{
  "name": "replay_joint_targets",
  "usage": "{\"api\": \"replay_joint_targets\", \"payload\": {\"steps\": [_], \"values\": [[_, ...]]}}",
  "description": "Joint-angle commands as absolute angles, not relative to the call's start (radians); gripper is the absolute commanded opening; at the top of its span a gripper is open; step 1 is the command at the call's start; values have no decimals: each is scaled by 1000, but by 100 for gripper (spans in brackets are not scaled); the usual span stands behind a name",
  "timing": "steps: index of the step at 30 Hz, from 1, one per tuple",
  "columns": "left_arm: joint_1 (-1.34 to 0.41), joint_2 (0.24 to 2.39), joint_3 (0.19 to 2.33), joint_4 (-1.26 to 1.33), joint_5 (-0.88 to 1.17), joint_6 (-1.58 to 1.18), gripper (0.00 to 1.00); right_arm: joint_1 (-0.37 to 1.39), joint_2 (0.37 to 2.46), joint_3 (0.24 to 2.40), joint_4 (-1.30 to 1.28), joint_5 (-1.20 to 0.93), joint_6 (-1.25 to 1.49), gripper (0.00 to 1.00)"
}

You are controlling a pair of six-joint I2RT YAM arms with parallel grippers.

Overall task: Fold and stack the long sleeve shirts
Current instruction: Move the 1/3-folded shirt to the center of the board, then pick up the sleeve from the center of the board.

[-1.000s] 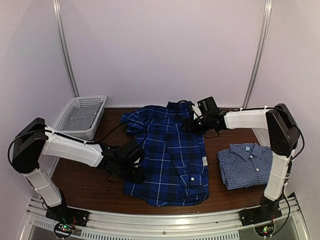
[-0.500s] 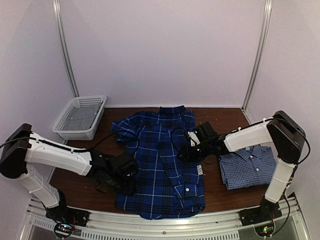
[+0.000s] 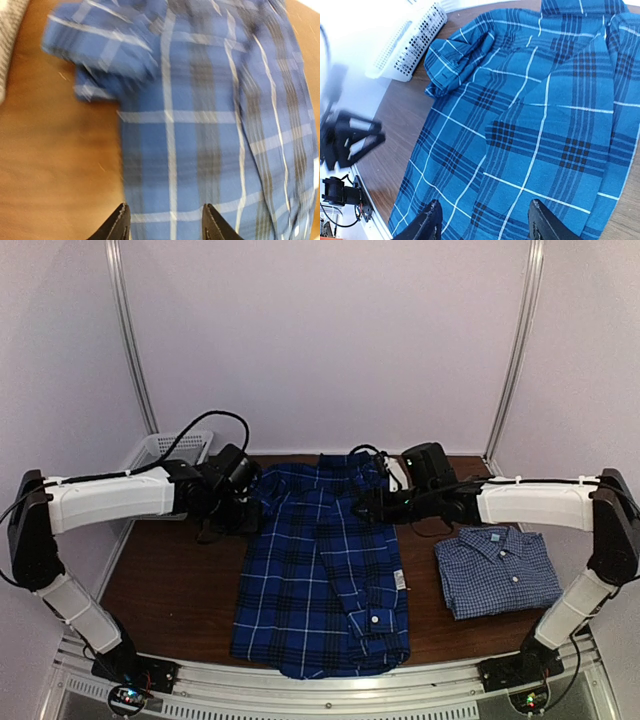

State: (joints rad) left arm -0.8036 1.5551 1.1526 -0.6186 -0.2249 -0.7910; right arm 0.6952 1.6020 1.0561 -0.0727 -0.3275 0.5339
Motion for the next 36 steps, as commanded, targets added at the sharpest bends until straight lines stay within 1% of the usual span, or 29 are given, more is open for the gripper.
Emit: {"api": "replay_joint_targets", "payload": {"steps": [1,8,17,21,30,36], "values": [[-671,1633,1250,-549,-229,-663,50,692,1539,1068,-137,-285,520,60],[-513,1789,1379,-471,-140,-601,50,693,1452,1036,-163,-268,527,63],[-488,2012,1595,-463,-94,-536,50,693,1393,1006,-189,-247,530,64],[-488,2060,1619,-469,-103,-529,51,693,1374,983,-180,-242,537,65],[-489,2147,1635,-476,-92,-489,60,693,1379,976,-173,-254,543,65],[-489,2164,1619,-479,-137,-493,60,693,1387,971,-169,-264,544,65]]}}
